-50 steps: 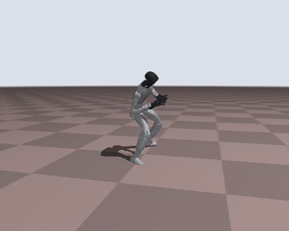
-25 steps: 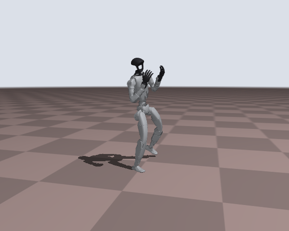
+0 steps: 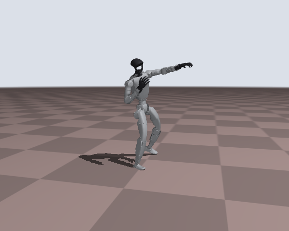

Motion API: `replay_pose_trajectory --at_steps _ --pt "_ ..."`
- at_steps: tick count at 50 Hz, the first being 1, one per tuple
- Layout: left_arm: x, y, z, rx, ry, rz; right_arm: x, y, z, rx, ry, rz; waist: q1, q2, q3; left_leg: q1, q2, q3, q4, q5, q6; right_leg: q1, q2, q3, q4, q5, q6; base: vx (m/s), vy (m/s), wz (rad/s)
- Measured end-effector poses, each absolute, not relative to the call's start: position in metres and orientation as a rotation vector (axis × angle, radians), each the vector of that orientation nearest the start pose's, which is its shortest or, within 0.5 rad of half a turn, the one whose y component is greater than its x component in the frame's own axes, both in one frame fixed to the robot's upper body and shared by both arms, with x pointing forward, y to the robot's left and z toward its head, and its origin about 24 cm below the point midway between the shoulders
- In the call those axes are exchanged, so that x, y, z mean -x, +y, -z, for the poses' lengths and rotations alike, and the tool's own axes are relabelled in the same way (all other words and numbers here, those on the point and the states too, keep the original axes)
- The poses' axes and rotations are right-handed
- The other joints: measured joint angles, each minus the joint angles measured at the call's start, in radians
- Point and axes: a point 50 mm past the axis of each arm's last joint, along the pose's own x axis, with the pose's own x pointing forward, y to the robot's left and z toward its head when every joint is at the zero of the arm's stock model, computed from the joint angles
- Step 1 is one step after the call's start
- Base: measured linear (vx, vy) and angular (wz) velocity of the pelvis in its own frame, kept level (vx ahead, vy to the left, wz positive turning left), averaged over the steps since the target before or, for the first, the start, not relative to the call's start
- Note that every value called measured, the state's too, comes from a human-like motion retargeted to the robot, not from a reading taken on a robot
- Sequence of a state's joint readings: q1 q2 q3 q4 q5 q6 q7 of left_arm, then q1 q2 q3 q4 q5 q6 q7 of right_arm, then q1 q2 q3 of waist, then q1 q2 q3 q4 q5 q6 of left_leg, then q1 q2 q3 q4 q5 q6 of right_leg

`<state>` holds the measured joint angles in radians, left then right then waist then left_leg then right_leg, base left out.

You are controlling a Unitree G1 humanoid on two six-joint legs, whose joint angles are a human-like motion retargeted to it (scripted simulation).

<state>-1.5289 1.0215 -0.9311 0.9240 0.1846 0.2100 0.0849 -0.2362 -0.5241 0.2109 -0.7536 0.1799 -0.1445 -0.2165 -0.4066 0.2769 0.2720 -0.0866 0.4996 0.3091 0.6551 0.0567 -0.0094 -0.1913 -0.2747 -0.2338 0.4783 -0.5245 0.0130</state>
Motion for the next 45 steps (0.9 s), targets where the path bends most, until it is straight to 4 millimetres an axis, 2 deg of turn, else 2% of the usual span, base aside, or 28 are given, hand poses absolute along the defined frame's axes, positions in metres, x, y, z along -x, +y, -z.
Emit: replay_pose_trajectory --at_steps 2,3,5,7,8,10,11,13,15,17,18,19,20,22,23,25,27,28,30,32,35,37,38,40,42,43,44,45 --pt "-0.335 0.285 -0.372 -1.499 -0.581 -0.701 -0.171 -0.136 -0.247 0.138 -1.074 -0.231 0.052 -0.015 0.002 0.053 -0.017 0.075 -0.025 0.012 -0.009 -0.013 0.002 0.061 -0.034 0.016 0.013 0.03 0.09 -1.39" --pt "-0.314 0.276 -0.356 -1.346 -0.814 -0.766 -0.163 -0.141 -0.245 0.161 -1.093 -0.175 0.089 -0.018 0.002 0.079 -0.032 0.107 -0.036 0.021 -0.011 -0.018 0.0 0.095 -0.054 0.027 0.024 0.02 0.1 -1.6" --pt "-0.269 0.274 -0.326 -1.188 -0.945 -0.723 -0.15 -0.148 -0.246 0.282 -1.119 -0.138 0.145 -0.02 0.017 0.111 -0.059 0.145 -0.041 0.038 -0.018 -0.021 -0.003 0.151 -0.102 0.058 0.048 -0.01 0.13 -1.46" --pt "-0.249 0.281 -0.318 -1.187 -0.912 -0.696 -0.145 -0.153 -0.246 0.38 -1.107 -0.14 0.172 -0.035 0.052 0.111 -0.086 0.133 -0.017 0.047 -0.018 -0.015 -0.016 0.183 -0.146 0.092 0.076 -0.08 0.15 -0.93" --pt "-0.251 0.284 -0.317 -1.168 -0.9 -0.71 -0.147 -0.154 -0.243 0.382 -1.079 -0.146 0.171 -0.044 0.063 0.098 -0.102 0.116 0.001 0.05 -0.015 -0.009 -0.03 0.189 -0.165 0.114 0.093 -0.14 0.16 -0.17" --pt "-0.285 0.289 -0.33 -1.205 -0.815 -0.768 -0.156 -0.154 -0.237 0.409 -1.02 -0.179 0.149 -0.05 0.082 0.056 -0.12 0.098 0.047 0.057 -0.015 0.006 -0.074 0.166 -0.188 0.148 0.123 -0.18 0.17 0.78" --pt "-0.322 0.283 -0.342 -1.223 -0.721 -0.772 -0.162 -0.154 -0.236 0.453 -1.012 -0.185 0.143 -0.048 0.086 0.029 -0.115 0.099 0.071 0.058 -0.025 0.013 -0.092 0.141 -0.185 0.146 0.127 -0.21 0.19 1.54" --pt "-0.372 0.279 -0.365 -1.335 -0.463 -0.822 -0.175 -0.148 -0.237 0.546 -1.039 -0.193 0.102 -0.044 0.096 -0.027 -0.093 0.098 0.116 0.049 -0.052 0.028 -0.118 0.078 -0.173 0.146 0.119 -0.19 0.22 1.86" --pt "-0.389 0.276 -0.369 -1.351 -0.249 -0.813 -0.191 -0.139 -0.241 0.602 -1.063 -0.235 0.045 -0.041 0.095 -0.083 -0.074 0.088 0.148 0.027 -0.09 0.031 -0.138 0.012 -0.168 0.183 0.105 -0.14 0.25 1.58" --pt "-0.394 0.261 -0.372 -1.245 -0.296 -0.666 -0.201 -0.135 -0.25 0.675 -1.083 -0.274 0.026 -0.044 0.075 -0.098 -0.073 0.066 0.142 0.005 -0.157 0.019 -0.146 -0.012 -0.164 0.204 0.092 -0.04 0.24 0.56" --pt "-0.392 0.247 -0.378 -1.226 -0.445 -0.648 -0.2 -0.135 -0.254 0.663 -1.107 -0.256 0.038 -0.052 0.06 -0.089 -0.086 0.038 0.124 -0.005 -0.196 0.012 -0.148 -0.009 -0.168 0.219 0.091 0.02 0.22 -0.14" --pt "-0.386 0.227 -0.377 -1.143 -0.627 -0.628 -0.199 -0.138 -0.254 0.65 -1.121 -0.212 0.061 -0.073 0.038 -0.073 -0.124 -0.004 0.088 -0.013 -0.226 0.008 -0.162 0.001 -0.182 0.251 0.102 0.05 0.21 -0.37" --pt "-0.372 0.208 -0.375 -1.007 -0.819 -0.623 -0.196 -0.142 -0.253 0.636 -1.129 -0.153 0.09 -0.1 0.014 -0.053 -0.175 -0.054 0.045 -0.019 -0.252 0.006 -0.182 0.015 -0.202 0.291 0.12 0.04 0.27 -0.13" --pt "-0.335 0.177 -0.359 -0.703 -1.053 -0.428 -0.192 -0.151 -0.252 0.627 -1.124 -0.057 0.121 -0.176 -0.022 -0.024 -0.29 -0.15 -0.05 -0.046 -0.252 0.0 -0.252 0.036 -0.234 0.339 0.147 0.04 0.29 0.16" --pt "-0.313 0.173 -0.344 -0.617 -1.109 -0.326 -0.189 -0.155 -0.252 0.629 -1.12 -0.029 0.132 -0.189 -0.037 -0.009 -0.283 -0.181 -0.082 -0.072 -0.252 0.008 -0.244 0.03 -0.249 0.35 0.144 0.07 0.19 0.18" --pt "-0.268 0.176 -0.312 -0.478 -1.141 -0.141 -0.181 -0.163 -0.251 0.618 -1.106 0.007 0.155 -0.182 -0.06 0.012 -0.165 -0.166 -0.115 -0.122 -0.24 0.044 -0.176 -0.016 -0.285 0.363 0.134 0.09 0.13 0.32" --pt "-0.235 0.181 -0.285 -0.277 -1.101 0.006 -0.179 -0.17 -0.248 0.602 -1.087 0.043 0.165 -0.221 -0.083 0.016 -0.086 -0.042 -0.15 -0.156 -0.17 0.067 -0.183 -0.07 -0.31 0.368 0.156 0.02 0.24 0.88" --pt "-0.225 0.181 -0.273 -0.116 -1.061 0.072 -0.18 -0.172 -0.245 0.589 -1.065 0.064 0.176 -0.246 -0.087 0.021 -0.045 0.042 -0.164 -0.17 -0.137 0.069 -0.188 -0.089 -0.306 0.364 0.162 -0.05 0.28 0.94" --pt "-0.214 0.175 -0.253 0.209 -0.978 0.187 -0.186 -0.172 -0.237 0.547 -1.016 0.092 0.205 -0.299 -0.065 0.029 0.024 0.195 -0.174 -0.181 -0.084 0.056 -0.197 -0.106 -0.262 0.355 0.163 -0.13 0.3 0.81" --pt "-0.21 0.165 -0.245 0.403 -0.94 0.179 -0.192 -0.168 -0.233 0.513 -0.99 0.101 0.244 -0.348 0.009 0.011 0.079 0.244 -0.117 -0.211 -0.038 0.012 -0.202 -0.082 -0.129 0.327 0.141 -0.23 0.32 0.69" --pt "-0.208 0.148 -0.252 0.529 -0.939 0.173 -0.201 -0.157 -0.244 0.52 -1.037 0.085 0.311 -0.439 0.19 -0.114 0.179 0.094 0.132 -0.354 0.021 -0.047 -0.222 -0.056 0.107 0.294 0.116 -0.33 0.31 0.76" --pt "-0.208 0.133 -0.253 0.647 -0.895 0.252 -0.203 -0.148 -0.252 0.52 -1.079 0.057 0.347 -0.499 0.241 -0.294 0.226 -0.047 0.29 -0.406 0.018 -0.133 -0.237 -0.054 0.243 0.241 0.081 -0.37 0.3 0.82" --pt "-0.208 0.125 -0.251 0.715 -0.86 0.29 -0.204 -0.144 -0.254 0.518 -1.093 0.052 0.358 -0.53 0.246 -0.392 0.233 -0.112 0.351 -0.436 0.015 -0.19 -0.248 -0.053 0.301 0.225 0.058 -0.34 0.33 0.92" --pt "-0.21 0.113 -0.246 0.835 -0.798 0.32 -0.204 -0.137 -0.251 0.494 -1.093 0.053 0.369 -0.593 0.248 -0.597 0.201 -0.221 0.462 -0.478 0.023 -0.303 -0.297 -0.055 0.391 0.222 0.027 -0.28 0.37 1.15" --pt "-0.21 0.103 -0.238 1.188 -0.649 0.383 -0.203 -0.133 -0.239 0.464 -1.052 0.09 0.38 -0.651 0.248 -0.785 0.118 -0.281 0.535 -0.483 0.035 -0.417 -0.38 -0.063 0.452 0.221 0.001 -0.17 0.37 1.62" --pt "-0.21 0.1 -0.232 1.447 -0.537 0.429 -0.202 -0.131 -0.234 0.43 -1.03 0.13 0.38 -0.671 0.248 -0.879 0.063 -0.302 0.551 -0.472 0.043 -0.47 -0.43 -0.08 0.474 0.216 -0.023 -0.12 0.35 2.17" --pt "-0.213 0.098 -0.225 -4.248 1.269 -1.155 -0.202 -0.128 -0.228 0.398 -1.007 0.163 0.374 -0.676 0.248 -0.964 -0.002 -0.314 0.556 -0.456 0.057 -0.509 -0.484 -0.106 0.484 0.213 -0.049 -0.09 0.36 2.57" --pt "-0.216 0.098 -0.218 -4.264 1.122 -1.055 -0.202 -0.124 -0.222 0.367 -0.985 0.19 0.365 -0.674 0.248 -1.045 -0.071 -0.322 0.556 -0.439 0.074 -0.541 -0.54 -0.137 0.488 0.212 -0.075 0.0 0.39 2.71"
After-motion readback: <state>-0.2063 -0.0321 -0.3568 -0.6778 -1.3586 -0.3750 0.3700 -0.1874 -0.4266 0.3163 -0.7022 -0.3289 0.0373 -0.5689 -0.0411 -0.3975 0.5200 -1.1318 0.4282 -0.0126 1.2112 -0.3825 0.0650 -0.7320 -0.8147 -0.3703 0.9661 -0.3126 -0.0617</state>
